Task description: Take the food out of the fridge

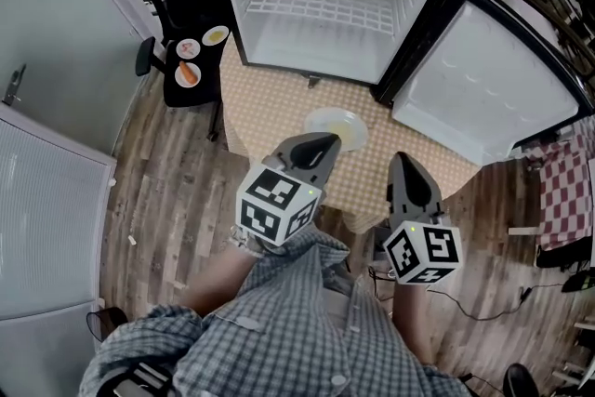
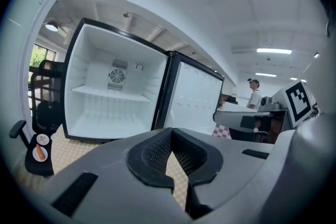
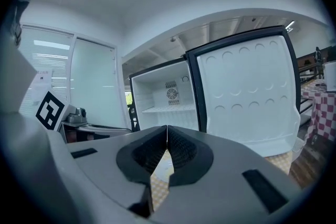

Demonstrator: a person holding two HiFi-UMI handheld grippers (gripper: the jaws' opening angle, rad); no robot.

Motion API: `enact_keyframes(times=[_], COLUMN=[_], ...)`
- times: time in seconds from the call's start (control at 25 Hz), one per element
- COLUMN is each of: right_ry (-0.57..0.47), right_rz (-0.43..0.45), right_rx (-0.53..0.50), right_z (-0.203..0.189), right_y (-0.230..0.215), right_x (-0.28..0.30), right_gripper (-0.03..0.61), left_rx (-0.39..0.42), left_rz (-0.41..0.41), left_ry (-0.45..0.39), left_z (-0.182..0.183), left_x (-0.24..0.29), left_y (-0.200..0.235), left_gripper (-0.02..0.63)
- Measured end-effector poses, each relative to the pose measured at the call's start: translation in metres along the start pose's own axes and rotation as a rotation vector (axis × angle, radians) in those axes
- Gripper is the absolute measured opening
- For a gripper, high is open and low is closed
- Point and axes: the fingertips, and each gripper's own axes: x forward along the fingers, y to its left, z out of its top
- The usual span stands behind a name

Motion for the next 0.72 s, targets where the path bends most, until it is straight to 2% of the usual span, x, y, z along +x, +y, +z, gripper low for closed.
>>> enact_keyframes(times=[0.32, 0.72], right_ry=[-0.041, -0.029], right_rz=[0.021, 0.037], right_rx=[-0.043, -0.003], right_z=[0.016, 0.011], right_y=[0.008, 0.005], right_x=[-0.007, -0.009], right_gripper=[0.011, 0.009], left_rx=[0.019, 0.015], left_rz=[0.017, 0.031], left_ry=[-0.036, -0.038], left_z=[0.01, 0.013], left_x=[-0.011, -0.015], left_y=[-0.005, -0.004], left_gripper=[0.005, 0.005])
